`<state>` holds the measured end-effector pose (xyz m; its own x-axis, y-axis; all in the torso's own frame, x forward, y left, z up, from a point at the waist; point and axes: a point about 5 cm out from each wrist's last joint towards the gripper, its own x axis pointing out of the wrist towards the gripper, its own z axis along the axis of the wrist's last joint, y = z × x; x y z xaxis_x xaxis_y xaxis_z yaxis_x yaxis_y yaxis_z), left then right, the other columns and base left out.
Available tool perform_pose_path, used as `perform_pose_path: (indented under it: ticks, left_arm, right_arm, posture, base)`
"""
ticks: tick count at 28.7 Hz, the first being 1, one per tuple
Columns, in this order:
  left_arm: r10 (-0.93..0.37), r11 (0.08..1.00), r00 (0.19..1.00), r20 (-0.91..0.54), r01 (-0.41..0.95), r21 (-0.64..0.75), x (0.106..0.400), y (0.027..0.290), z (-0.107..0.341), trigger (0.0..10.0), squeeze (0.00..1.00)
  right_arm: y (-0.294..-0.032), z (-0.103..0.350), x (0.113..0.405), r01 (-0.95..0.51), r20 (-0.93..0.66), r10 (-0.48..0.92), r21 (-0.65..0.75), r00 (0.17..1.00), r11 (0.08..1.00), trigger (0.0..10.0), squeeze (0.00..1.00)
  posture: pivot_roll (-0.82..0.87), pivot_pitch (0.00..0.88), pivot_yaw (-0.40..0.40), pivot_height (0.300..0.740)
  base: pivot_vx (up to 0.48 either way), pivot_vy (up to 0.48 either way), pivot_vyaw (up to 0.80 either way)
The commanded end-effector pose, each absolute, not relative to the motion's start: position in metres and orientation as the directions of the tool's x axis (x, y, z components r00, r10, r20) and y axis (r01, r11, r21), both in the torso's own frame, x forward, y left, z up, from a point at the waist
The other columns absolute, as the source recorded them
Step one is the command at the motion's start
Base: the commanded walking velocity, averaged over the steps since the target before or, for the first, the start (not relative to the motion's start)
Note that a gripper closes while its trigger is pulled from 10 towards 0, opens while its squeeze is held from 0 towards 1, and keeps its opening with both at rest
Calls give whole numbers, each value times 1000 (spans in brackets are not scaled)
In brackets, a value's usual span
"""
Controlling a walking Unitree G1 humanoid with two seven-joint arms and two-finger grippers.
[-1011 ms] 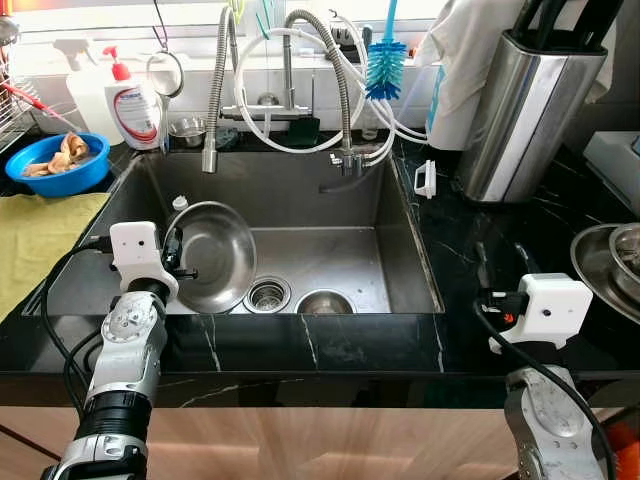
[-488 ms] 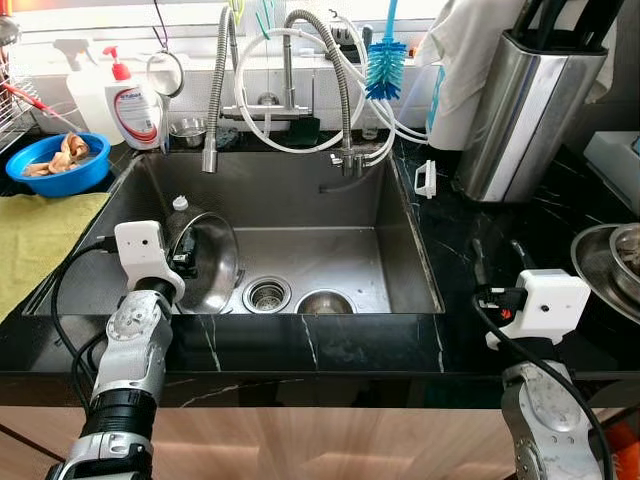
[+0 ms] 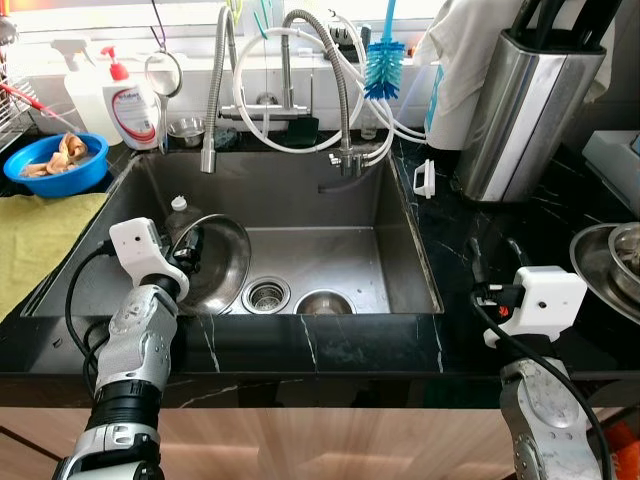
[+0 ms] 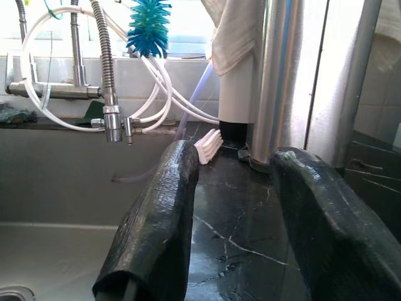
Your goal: Kitchen organization
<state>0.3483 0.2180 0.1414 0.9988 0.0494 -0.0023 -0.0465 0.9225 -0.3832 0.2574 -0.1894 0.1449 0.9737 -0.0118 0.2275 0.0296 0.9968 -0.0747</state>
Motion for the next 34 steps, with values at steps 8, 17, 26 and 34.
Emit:
perform_pose_path:
  ticks: [8,17,26,34]
  left_arm:
    - [23,850,999,25,-6,-527,355,215,163,10000,0]
    - [-67,982,985,156,92,-165,347,198,179,10000,0]
    - [-90,996,969,228,81,45,337,196,183,10000,0]
    - [-108,993,968,228,95,68,336,193,180,10000,0]
  right_arm:
    - [-187,145,261,15,216,-2,-60,976,998,10000,0]
    - [-189,154,261,35,246,-17,-66,969,997,10000,0]
    - [-197,173,261,124,262,-100,-77,960,989,10000,0]
    - [-221,174,267,296,66,-292,-59,954,953,10000,0]
  posture:
    - [-59,0,28,740]
    - [-60,0,28,740]
    - [-69,0,28,740]
    - [-77,0,27,740]
  base:
    - [0,0,0]
    - [0,0,0]
    - [0,0,0]
    - [0,0,0]
